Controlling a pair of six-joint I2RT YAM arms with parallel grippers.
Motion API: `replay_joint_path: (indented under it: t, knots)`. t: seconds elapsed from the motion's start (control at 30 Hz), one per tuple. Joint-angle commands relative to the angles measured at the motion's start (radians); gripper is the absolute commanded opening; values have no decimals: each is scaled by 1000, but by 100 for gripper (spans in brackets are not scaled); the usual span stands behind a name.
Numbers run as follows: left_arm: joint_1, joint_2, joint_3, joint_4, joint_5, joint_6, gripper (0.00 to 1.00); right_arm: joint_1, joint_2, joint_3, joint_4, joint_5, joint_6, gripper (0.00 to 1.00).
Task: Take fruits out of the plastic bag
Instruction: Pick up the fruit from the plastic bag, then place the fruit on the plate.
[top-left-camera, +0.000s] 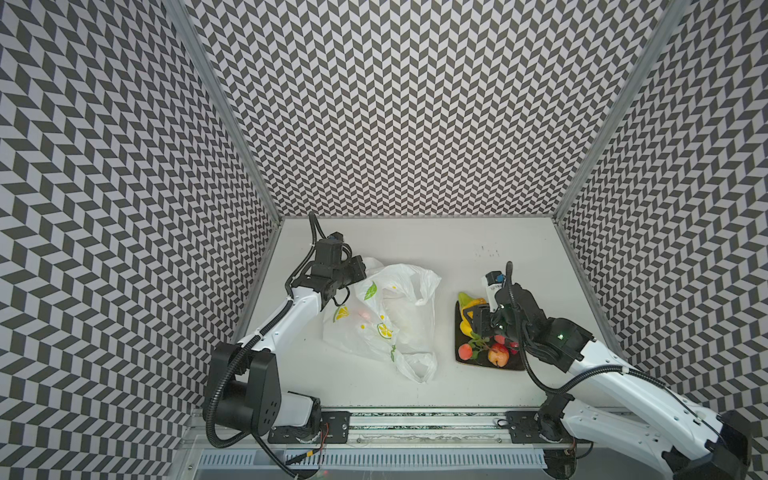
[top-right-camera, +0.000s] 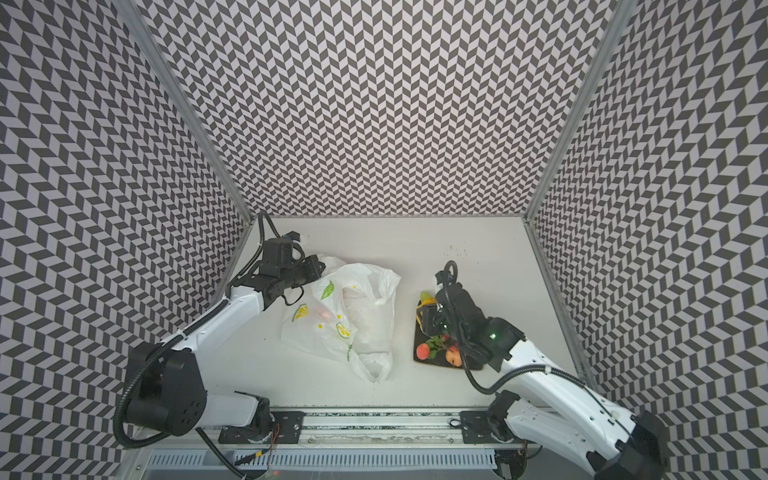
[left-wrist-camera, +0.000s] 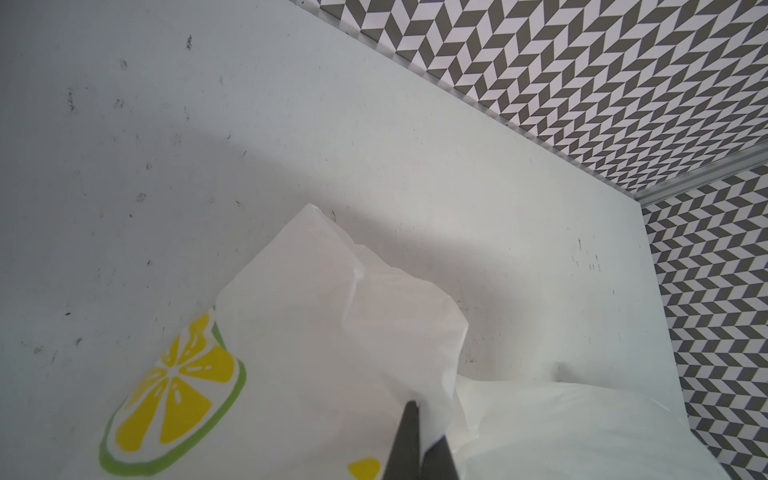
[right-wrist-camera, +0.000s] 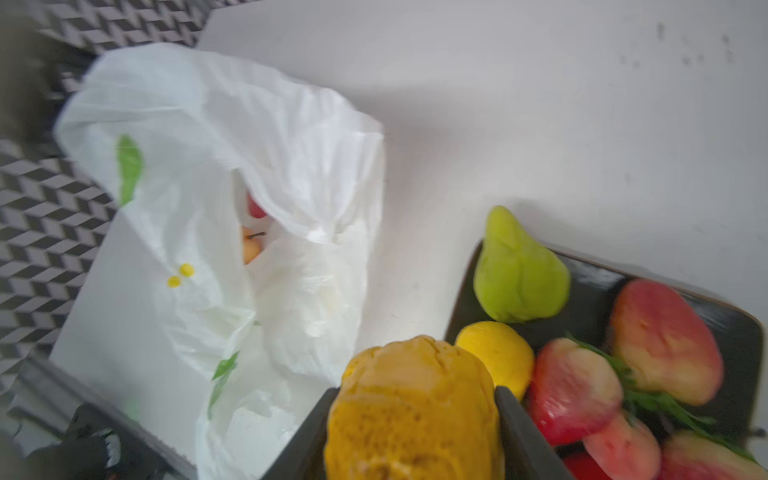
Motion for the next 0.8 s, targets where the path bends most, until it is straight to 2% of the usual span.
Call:
replay_joint_path:
  t: [0.0,0.23,0.77]
  knots:
    - [6,-12,-11,27,8,-4,0,-59,-29,39,-157,36,81,32]
    - [6,-12,-11,23,7,-2,0,-177,-71,-38,-200,19,147,28]
    - [6,-8,-18,28,17,-1,0,-234,-73,-179,-102,-38,228,30]
